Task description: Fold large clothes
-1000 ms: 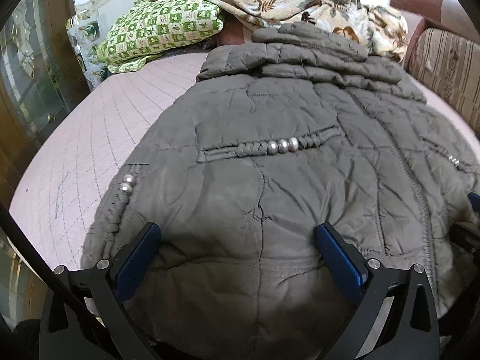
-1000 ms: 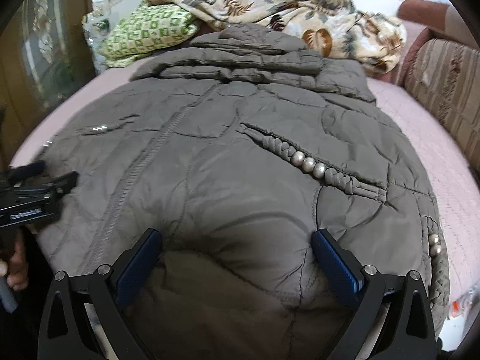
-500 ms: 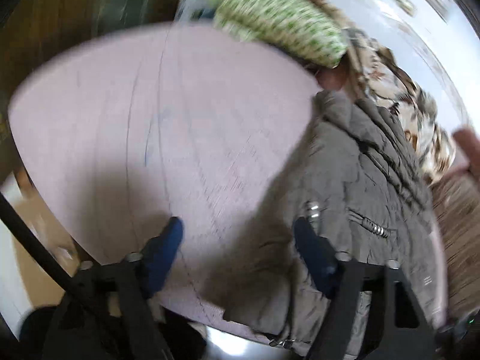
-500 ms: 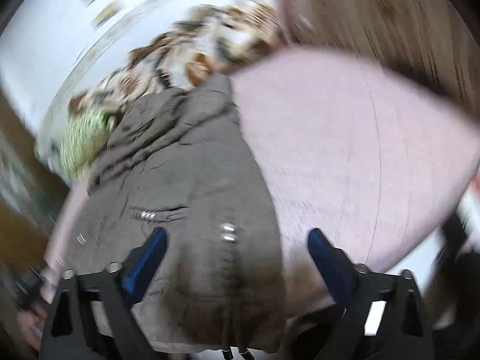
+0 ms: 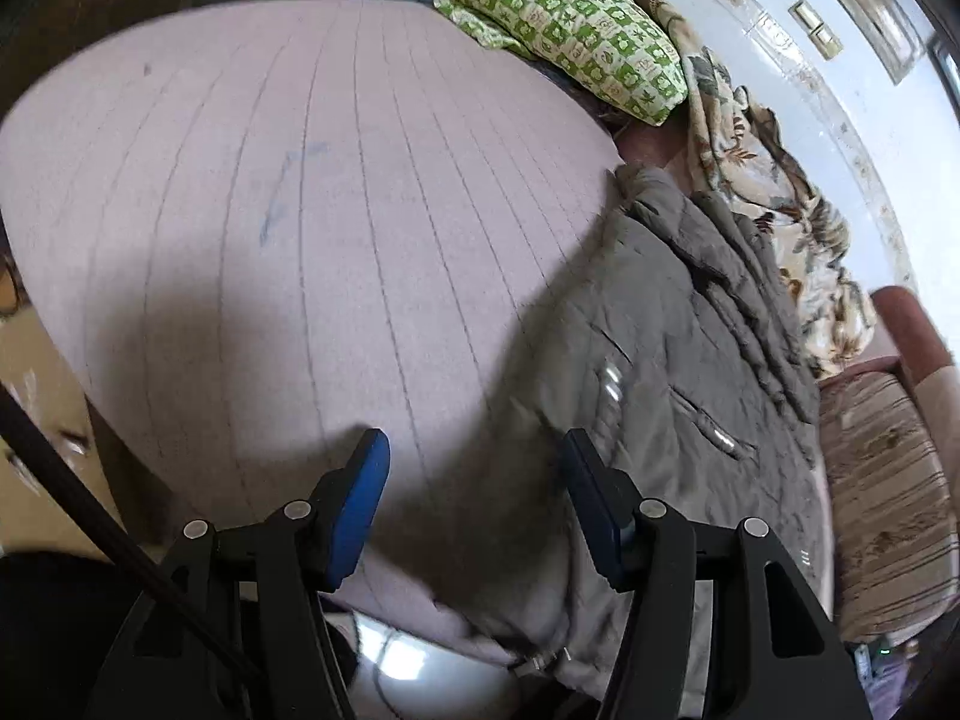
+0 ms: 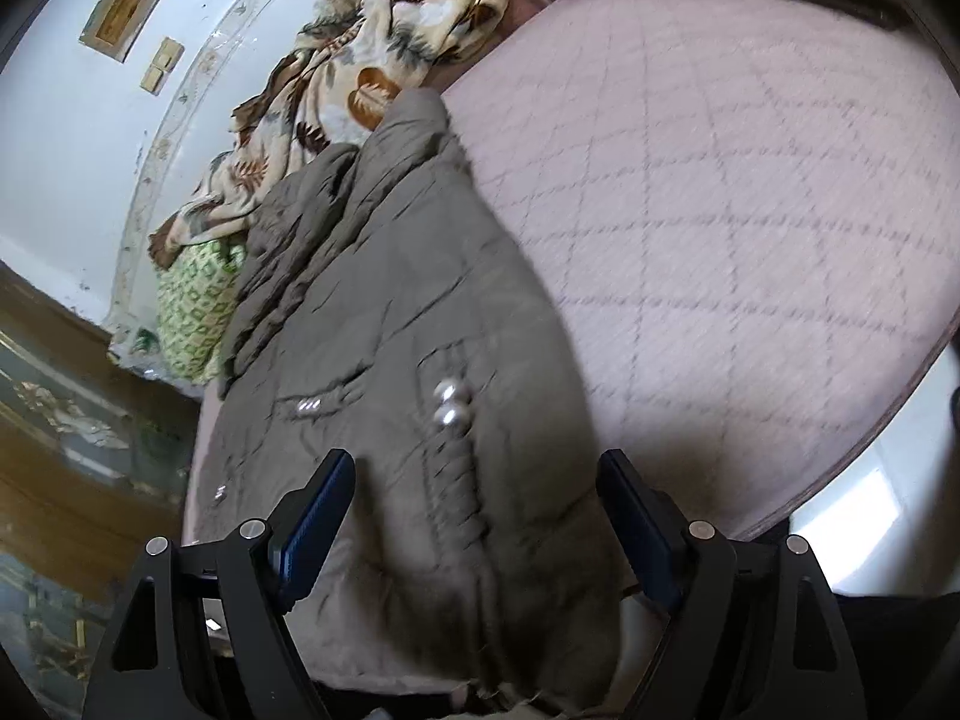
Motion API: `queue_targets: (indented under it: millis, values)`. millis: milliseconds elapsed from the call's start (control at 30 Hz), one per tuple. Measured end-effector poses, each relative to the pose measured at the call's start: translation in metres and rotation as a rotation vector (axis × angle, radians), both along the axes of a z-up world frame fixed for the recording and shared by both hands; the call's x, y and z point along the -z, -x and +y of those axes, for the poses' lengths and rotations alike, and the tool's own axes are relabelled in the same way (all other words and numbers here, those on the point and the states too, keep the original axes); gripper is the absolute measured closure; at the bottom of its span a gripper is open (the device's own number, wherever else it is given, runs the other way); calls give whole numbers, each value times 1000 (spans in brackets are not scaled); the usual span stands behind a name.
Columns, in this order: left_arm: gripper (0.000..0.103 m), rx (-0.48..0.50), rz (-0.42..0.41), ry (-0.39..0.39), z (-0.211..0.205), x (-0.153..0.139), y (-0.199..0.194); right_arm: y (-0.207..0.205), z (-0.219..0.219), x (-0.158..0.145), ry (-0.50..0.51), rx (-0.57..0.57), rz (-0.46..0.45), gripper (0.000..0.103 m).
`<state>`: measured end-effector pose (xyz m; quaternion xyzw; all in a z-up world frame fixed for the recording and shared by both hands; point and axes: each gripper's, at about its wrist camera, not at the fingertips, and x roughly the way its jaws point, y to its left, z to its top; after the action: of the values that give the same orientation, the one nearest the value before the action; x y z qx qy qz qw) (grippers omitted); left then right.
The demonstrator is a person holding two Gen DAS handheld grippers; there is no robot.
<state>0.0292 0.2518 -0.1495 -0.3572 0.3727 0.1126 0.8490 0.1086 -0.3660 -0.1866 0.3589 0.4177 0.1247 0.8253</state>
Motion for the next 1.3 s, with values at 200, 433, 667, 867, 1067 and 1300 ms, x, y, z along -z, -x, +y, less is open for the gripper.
queue_targets:
  millis: [200, 433, 667, 867, 1067, 1300]
  values:
    - [43, 81, -9, -53, -43, 2, 10, 14, 6, 13, -145, -20, 19, 16]
    - [39, 158, -58, -64, -69, 0, -1, 18, 51, 7, -192, -144, -38, 17]
    - [44, 151, -43, -275, -95, -6, -8, 16, 81, -27, 139, -137, -189, 52]
    - [22, 168, -15, -363, -110, -2, -17, 5, 74, 2, 46, -115, -99, 52]
    - [15, 187, 26, -466, -122, 0, -29, 9, 78, 4, 76, -109, -149, 52]
    - [20, 171, -9, -537, -130, -4, -24, 7, 84, -6, 61, -123, -153, 68]
